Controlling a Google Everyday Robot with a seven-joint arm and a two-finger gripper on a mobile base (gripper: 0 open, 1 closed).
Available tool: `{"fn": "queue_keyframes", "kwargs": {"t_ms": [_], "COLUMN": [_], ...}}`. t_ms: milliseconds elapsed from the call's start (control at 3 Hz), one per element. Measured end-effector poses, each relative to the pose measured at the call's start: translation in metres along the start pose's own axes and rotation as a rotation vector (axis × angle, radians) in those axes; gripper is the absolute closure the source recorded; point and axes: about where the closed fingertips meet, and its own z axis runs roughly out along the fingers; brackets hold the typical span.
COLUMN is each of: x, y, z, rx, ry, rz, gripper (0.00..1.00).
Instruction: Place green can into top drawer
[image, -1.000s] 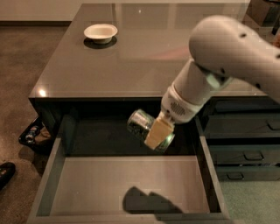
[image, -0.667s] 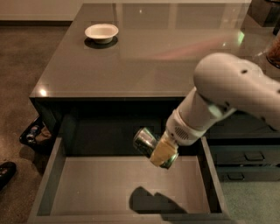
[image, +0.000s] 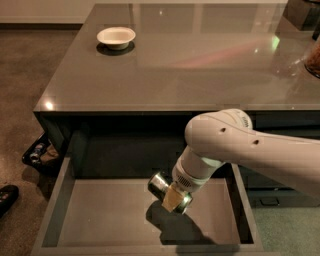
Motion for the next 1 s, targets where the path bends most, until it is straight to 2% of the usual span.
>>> {"fn": "queue_keyframes", "kwargs": {"t_ms": [333, 667, 1000], "x": [-0.001, 0.003, 0.006], "y": [-0.001, -0.003, -0.010], "z": [0.000, 0.016, 0.062], "rx": [0.009, -0.003, -0.041], "ry": [0.000, 0.021, 0.067], "rz": [0.040, 0.027, 0.053], "gripper": [1.00, 1.00, 1.00]}}
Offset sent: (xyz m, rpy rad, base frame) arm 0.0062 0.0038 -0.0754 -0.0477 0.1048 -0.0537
